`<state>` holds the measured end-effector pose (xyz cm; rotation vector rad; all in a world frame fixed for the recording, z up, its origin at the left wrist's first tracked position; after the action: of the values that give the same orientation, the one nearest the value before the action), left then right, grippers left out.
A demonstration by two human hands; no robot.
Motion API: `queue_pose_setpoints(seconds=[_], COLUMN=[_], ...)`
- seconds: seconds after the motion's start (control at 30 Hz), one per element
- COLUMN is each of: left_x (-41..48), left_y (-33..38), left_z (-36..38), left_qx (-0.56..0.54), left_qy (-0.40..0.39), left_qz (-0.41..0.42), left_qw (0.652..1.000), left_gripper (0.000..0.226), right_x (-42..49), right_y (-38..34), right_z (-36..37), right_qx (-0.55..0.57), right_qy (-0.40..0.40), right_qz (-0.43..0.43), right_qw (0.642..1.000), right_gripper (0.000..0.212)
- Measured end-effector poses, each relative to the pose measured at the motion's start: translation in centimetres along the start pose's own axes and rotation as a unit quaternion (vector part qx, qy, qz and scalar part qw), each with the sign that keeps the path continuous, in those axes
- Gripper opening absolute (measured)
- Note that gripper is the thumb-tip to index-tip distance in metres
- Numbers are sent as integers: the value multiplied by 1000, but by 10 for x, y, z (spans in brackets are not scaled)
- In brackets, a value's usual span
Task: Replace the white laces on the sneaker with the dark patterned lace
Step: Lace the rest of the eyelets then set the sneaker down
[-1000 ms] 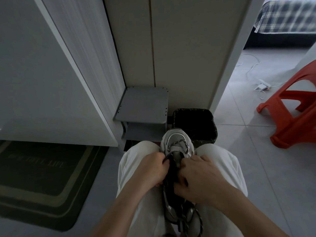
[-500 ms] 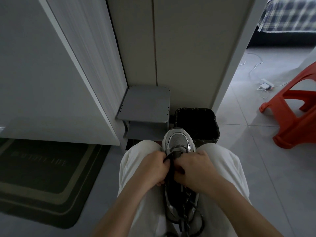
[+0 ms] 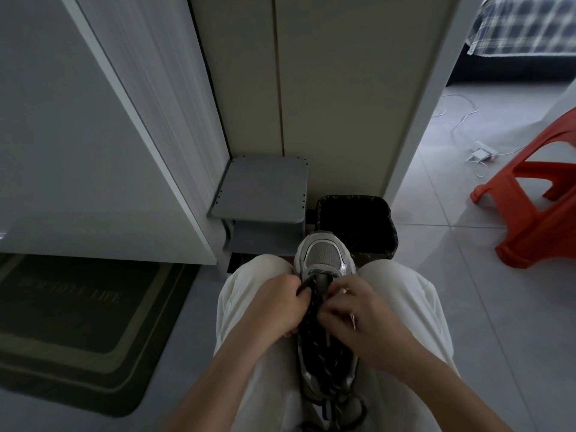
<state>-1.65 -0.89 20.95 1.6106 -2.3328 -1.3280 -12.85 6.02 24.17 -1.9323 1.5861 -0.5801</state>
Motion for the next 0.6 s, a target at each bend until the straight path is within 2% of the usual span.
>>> queue_pose_setpoints(seconds=[0.03,0.07,0.13,0.23,0.43,0.5,0.6], left_x=[0,0,1,5,17,17,11], left_y=[1,2,3,4,1,-2,-3], left_z=[-1,-2,-3,-6,-15,-11,-10], left_qx=[-4,-8,-12,-12,58,56,40], left_qy=[1,4,13,21,38,38,49], left_qz=[0,-1,-4,-13,-17,-19,-14], left_qw=[1000,1000,1000,1000,997,998,998], left_gripper=[31,31,32,32,39,40,38], right_x=[-5,-10,-19,-20,-10,-12,-15], right_y=[10,20,34,25,11,12,18], right_z=[-7,-9,3,4,-5,-4,-4], right_qx=[38,55,25,-54,-67,-63,1], right_qy=[46,57,6,-1,31,32,45], right_qz=[38,88,154,123,71,76,88], right_qw=[998,993,988,991,995,995,995], right_gripper=[20,36,60,54,45,46,40])
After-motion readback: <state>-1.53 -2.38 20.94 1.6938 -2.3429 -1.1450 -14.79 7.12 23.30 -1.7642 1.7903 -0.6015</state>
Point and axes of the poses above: each hand's wrist, its own x-axis towards the middle knuckle, its own z-axis out of the palm, y = z × x, the point moved 8 cm from there along x, towards the middle knuckle, and after that the axes turned 9 degrees about -y, right-handed, at the moved point
